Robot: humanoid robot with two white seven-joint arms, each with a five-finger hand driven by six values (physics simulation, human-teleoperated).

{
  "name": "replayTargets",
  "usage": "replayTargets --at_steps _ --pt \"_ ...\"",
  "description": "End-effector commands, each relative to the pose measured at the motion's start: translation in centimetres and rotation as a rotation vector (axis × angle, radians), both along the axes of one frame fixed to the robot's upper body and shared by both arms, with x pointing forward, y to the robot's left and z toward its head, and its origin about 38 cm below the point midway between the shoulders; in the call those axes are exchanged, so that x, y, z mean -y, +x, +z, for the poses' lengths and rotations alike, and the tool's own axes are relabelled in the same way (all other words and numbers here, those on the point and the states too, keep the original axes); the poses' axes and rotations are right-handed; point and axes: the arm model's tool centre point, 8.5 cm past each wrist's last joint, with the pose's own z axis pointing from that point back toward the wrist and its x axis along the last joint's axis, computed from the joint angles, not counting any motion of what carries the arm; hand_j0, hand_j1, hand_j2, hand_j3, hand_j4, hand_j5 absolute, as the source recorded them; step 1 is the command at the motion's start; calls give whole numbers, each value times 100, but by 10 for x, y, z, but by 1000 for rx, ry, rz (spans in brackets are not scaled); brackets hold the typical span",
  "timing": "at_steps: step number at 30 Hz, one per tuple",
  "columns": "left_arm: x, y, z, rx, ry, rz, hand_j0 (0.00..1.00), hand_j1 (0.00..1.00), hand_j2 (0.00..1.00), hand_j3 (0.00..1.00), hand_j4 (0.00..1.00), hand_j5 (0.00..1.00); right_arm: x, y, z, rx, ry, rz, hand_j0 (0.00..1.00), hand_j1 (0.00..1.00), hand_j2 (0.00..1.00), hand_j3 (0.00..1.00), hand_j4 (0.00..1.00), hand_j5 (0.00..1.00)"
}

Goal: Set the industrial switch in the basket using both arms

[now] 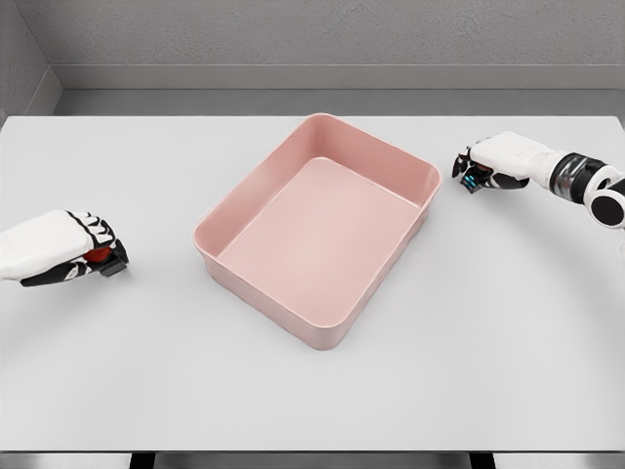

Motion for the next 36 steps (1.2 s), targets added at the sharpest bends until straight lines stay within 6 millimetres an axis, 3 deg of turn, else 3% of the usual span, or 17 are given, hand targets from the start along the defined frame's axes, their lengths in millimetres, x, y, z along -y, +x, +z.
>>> replayTargets --at_steps 1,13,20,36 --pt "0 0 2 -1 -12 3 53 53 53 53 53 53 0 -2 -2 -10 -20 18 53 53 53 53 53 53" --pt "-1 4 12 17 -18 2 53 53 53 53 53 53 1 -1 -1 -9 -18 17 53 53 53 53 53 53" --pt "2 4 16 24 -26 -8 53 53 53 53 53 53 12 1 12 14 -30 2 53 53 53 53 53 53" --pt "14 5 28 51 -56 -41 53 53 53 53 53 53 1 8 36 64 -22 41 51 51 51 51 51 51"
